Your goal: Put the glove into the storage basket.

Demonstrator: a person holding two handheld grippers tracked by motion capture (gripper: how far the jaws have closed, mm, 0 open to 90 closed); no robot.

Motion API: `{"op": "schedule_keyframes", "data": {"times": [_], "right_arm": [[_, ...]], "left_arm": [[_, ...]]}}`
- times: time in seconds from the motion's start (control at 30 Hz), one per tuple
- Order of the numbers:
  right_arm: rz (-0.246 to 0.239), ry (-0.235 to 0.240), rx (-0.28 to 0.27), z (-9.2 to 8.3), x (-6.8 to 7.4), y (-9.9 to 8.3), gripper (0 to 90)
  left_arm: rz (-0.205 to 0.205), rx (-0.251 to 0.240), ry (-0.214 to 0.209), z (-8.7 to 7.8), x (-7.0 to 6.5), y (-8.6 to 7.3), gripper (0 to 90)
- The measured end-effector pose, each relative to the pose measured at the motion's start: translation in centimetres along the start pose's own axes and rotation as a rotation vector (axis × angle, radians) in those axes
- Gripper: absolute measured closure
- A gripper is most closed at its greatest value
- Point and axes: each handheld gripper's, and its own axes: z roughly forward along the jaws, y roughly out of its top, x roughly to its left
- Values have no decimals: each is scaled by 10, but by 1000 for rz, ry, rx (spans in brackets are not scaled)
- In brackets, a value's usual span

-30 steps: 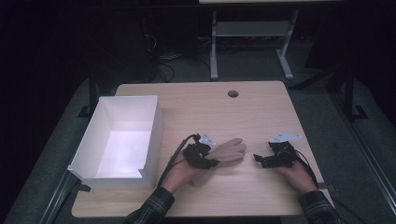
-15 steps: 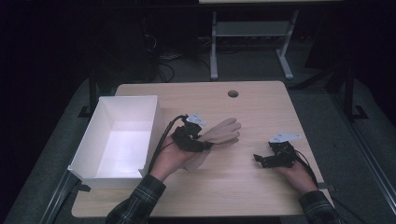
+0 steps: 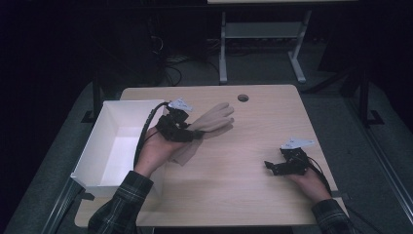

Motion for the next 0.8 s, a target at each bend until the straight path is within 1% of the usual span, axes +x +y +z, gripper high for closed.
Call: {"op": "schedule_keyframes", "data": {"times": [0.03, 0.07, 0.1, 0.13, 0.17, 0.2, 0.3, 0.33, 0.37, 0.47, 0.5, 0.53, 0.57, 0.6, 0.63, 0.7, 0.73, 0.8], "right_arm": [[-1, 0, 0, 0, 0, 0, 126], [-1, 0, 0, 0, 0, 0, 126], [-1, 0, 0, 0, 0, 0, 126], [3, 1, -2, 0, 0, 0, 125], [1, 0, 0, 0, 0, 0, 126], [0, 0, 0, 0, 0, 0, 125], [-1, 0, 0, 0, 0, 0, 125], [-1, 0, 0, 0, 0, 0, 126], [1, 0, -1, 0, 0, 0, 125], [3, 1, -1, 0, 0, 0, 126], [3, 1, -1, 0, 0, 0, 126], [1, 0, -1, 0, 0, 0, 126], [1, 0, -1, 0, 0, 0, 126], [1, 0, -1, 0, 0, 0, 126], [0, 0, 0, 0, 0, 0, 125], [4, 1, -2, 0, 0, 0, 126], [4, 1, -2, 0, 0, 0, 125], [3, 1, -1, 0, 0, 0, 126]], "left_arm": [[-10, -11, 9, -9, 6, -1, 659], [-16, -15, 18, -13, 9, -2, 659], [-16, -15, 18, -13, 9, -2, 660], [-25, -23, 33, -21, 14, -5, 659], [-31, -29, 40, -25, 17, -6, 659], [-31, -29, 40, -25, 17, -6, 659], [-48, -40, 59, -37, 26, -11, 659], [-66, -54, 69, -44, 31, -16, 660], [-73, -56, 78, -48, 34, -18, 659], [-91, -65, 104, -57, 43, -25, 659], [-91, -65, 104, -57, 43, -25, 659], [-105, -68, 119, -63, 48, -29, 660], [-113, -71, 127, -65, 51, -32, 660], [-113, -71, 127, -65, 51, -32, 659], [-125, -75, 137, -69, 54, -35, 659], [-132, -80, 148, -73, 58, -40, 659], [-148, -85, 164, -78, 63, -46, 659], [-162, -91, 179, -82, 68, -52, 659]]}}
